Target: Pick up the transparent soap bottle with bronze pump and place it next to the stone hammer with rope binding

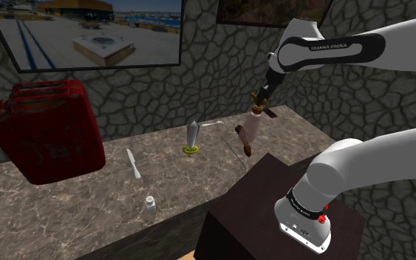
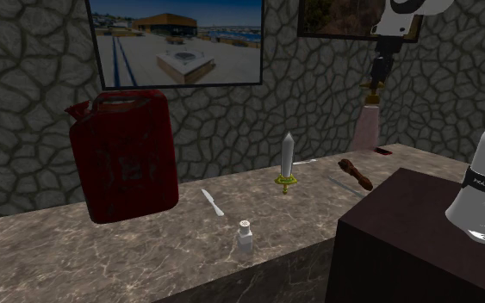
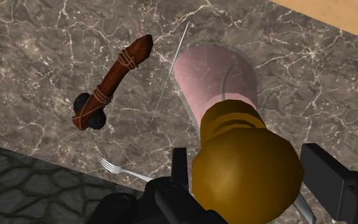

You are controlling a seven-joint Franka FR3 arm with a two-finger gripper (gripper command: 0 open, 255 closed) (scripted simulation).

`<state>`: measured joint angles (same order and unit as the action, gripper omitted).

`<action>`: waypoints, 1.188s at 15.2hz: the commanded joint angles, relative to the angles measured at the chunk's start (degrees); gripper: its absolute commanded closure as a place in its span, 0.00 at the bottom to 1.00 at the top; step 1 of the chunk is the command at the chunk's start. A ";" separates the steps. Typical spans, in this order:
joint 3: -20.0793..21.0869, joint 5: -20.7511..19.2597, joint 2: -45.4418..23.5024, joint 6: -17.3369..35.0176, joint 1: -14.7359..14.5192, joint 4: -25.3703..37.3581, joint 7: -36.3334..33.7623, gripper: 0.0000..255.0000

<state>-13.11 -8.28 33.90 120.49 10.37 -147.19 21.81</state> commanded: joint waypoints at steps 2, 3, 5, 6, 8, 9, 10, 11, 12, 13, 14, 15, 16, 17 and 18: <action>-0.38 -0.26 -0.63 2.69 0.14 -1.99 0.08 1.00; -0.48 -0.32 -0.93 3.57 0.15 -2.57 0.07 1.00; -0.69 -0.45 -1.57 5.34 0.19 -3.70 0.07 1.00; -0.80 -0.51 -1.92 6.24 0.20 -4.25 0.07 1.00; -1.02 -0.62 -2.67 8.05 0.22 -5.31 0.07 1.00; -1.13 -0.68 -3.08 8.97 0.23 -5.83 0.08 1.00; -1.24 -0.73 -3.51 9.90 0.23 -6.33 0.08 1.00; -1.36 -0.78 -3.96 10.84 0.23 -6.82 0.09 1.00; -1.47 -0.83 -4.44 11.79 0.23 -7.30 0.10 1.00; -1.59 -0.87 -4.93 12.75 0.23 -7.76 0.11 1.00; -1.71 -0.91 -5.44 13.71 0.22 -8.21 0.13 1.00; -1.83 -0.95 -5.98 14.68 0.21 -8.65 0.14 1.00; -1.96 -0.98 -6.54 15.66 0.20 -9.08 0.16 1.00; -2.08 -1.00 -7.12 16.65 0.18 -9.49 0.18 1.00; -2.21 -1.02 -7.72 17.65 0.16 -9.89 0.21 1.00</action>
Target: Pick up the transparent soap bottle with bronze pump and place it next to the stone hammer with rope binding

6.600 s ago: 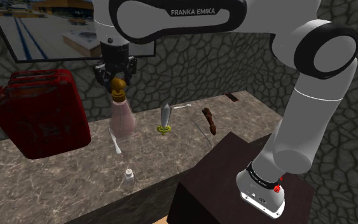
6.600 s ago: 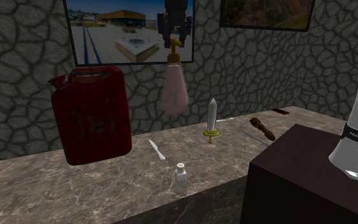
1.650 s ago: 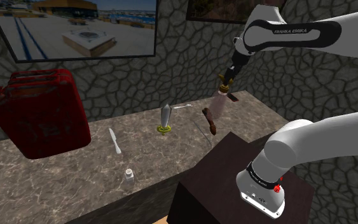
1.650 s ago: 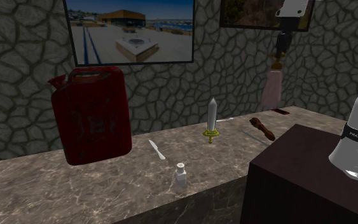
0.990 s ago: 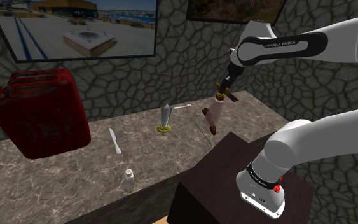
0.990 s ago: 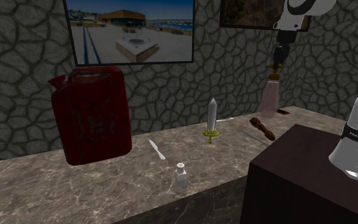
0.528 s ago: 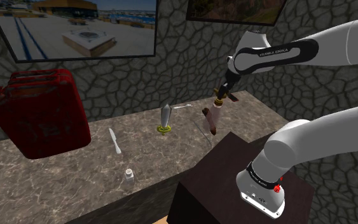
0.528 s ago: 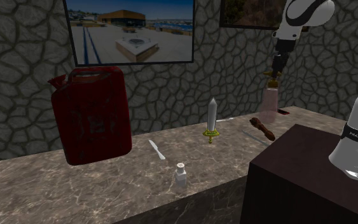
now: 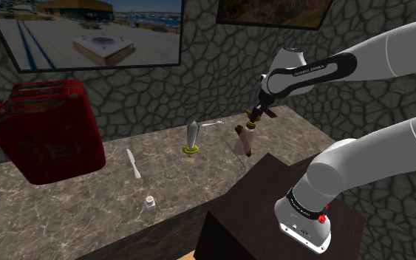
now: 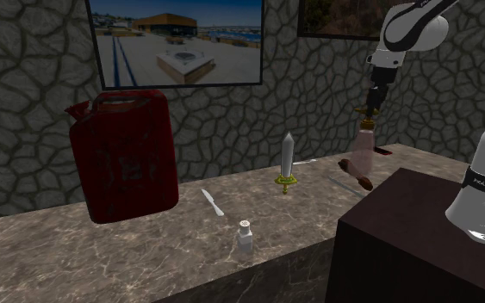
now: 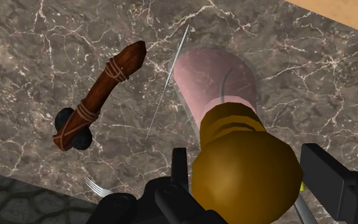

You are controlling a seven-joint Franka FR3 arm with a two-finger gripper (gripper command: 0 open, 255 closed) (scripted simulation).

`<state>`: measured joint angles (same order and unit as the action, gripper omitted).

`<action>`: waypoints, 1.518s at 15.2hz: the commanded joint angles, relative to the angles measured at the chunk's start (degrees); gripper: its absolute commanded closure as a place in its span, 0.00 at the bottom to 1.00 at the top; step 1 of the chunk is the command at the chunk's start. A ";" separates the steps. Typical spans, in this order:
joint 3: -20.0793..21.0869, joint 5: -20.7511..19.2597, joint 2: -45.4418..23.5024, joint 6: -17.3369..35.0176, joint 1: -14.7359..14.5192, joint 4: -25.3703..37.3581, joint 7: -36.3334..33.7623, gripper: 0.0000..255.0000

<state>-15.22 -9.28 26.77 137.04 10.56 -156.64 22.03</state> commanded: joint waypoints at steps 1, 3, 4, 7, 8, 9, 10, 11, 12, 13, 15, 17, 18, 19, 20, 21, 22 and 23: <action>-0.23 -0.03 -1.21 2.10 -0.06 -0.82 0.02 1.00; -0.49 -0.04 -2.53 4.14 -0.13 -1.55 0.09 1.00; -0.62 -0.02 -3.23 5.18 -0.17 -1.89 0.13 1.00; -1.03 0.08 -5.44 8.32 -0.34 -2.83 0.30 1.00; -1.17 0.13 -6.23 9.38 -0.42 -3.11 0.37 1.00; -1.31 0.21 -7.04 10.45 -0.50 -3.37 0.45 1.00; -1.46 0.30 -7.87 11.53 -0.59 -3.62 0.54 1.00; -1.61 0.41 -8.72 12.61 -0.69 -3.86 0.64 1.00; -1.76 0.55 -9.60 13.70 -0.81 -4.08 0.76 1.00; -1.91 0.70 -10.50 14.79 -0.93 -4.28 0.89 1.00; -2.23 1.11 -12.36 16.99 -1.23 -4.63 1.21 1.00; -2.57 1.66 -14.30 19.20 -1.59 -4.92 1.62 1.00; -2.75 2.01 -15.30 20.31 -1.81 -5.04 1.88 1.00; -3.02 2.61 -16.80 21.94 -2.16 -5.19 2.31 1.00; -3.01 2.62 -16.80 21.94 -2.15 -5.19 2.32 1.00; -3.00 2.62 -16.80 21.94 -2.15 -5.19 2.32 1.00; -3.00 2.61 -16.80 21.94 -2.14 -5.19 2.31 1.00; -3.00 2.62 -16.80 21.94 -2.14 -5.19 2.32 1.00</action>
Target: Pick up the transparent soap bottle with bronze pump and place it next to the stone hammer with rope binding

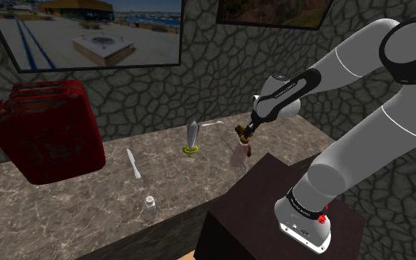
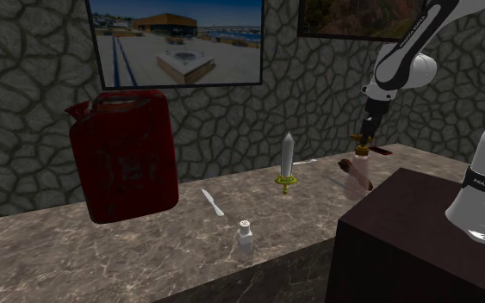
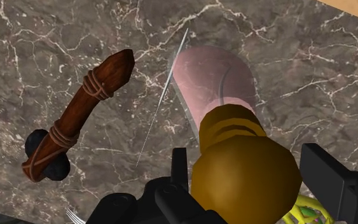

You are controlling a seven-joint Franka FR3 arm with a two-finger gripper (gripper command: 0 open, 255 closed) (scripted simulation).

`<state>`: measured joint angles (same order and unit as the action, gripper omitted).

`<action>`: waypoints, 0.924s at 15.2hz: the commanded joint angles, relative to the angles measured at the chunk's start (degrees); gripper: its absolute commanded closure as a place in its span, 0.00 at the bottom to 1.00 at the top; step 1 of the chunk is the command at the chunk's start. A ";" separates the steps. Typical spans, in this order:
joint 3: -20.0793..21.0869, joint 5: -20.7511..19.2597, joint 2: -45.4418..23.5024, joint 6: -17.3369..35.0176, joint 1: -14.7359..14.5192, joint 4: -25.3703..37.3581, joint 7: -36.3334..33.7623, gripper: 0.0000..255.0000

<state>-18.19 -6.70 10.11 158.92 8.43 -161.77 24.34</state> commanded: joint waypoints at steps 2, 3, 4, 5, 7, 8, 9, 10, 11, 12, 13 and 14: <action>-0.02 0.04 -0.15 0.06 -0.01 -0.06 0.01 1.00; -0.02 0.04 -0.15 0.06 -0.01 -0.06 0.01 1.00; -0.02 0.04 -0.15 0.06 -0.01 -0.06 0.01 1.00; 0.02 0.03 -0.12 0.01 -0.02 -0.04 -0.04 0.00; 0.01 0.01 -0.08 -0.04 0.00 -0.03 -0.03 0.00; 0.01 0.01 -0.07 -0.05 0.00 -0.03 -0.03 0.00; 0.01 0.01 -0.07 -0.06 0.00 -0.03 -0.03 0.00; -0.02 0.04 -0.15 0.06 -0.01 -0.06 0.01 0.00; 0.41 -1.11 2.64 -2.70 0.61 -0.06 -0.80 0.00; 0.82 -1.92 5.33 -5.47 1.11 0.05 -1.38 0.00; 1.21 -2.49 7.91 -8.24 1.50 0.26 -1.80 0.00; 1.55 -2.78 9.86 -10.42 1.79 0.50 -2.03 0.00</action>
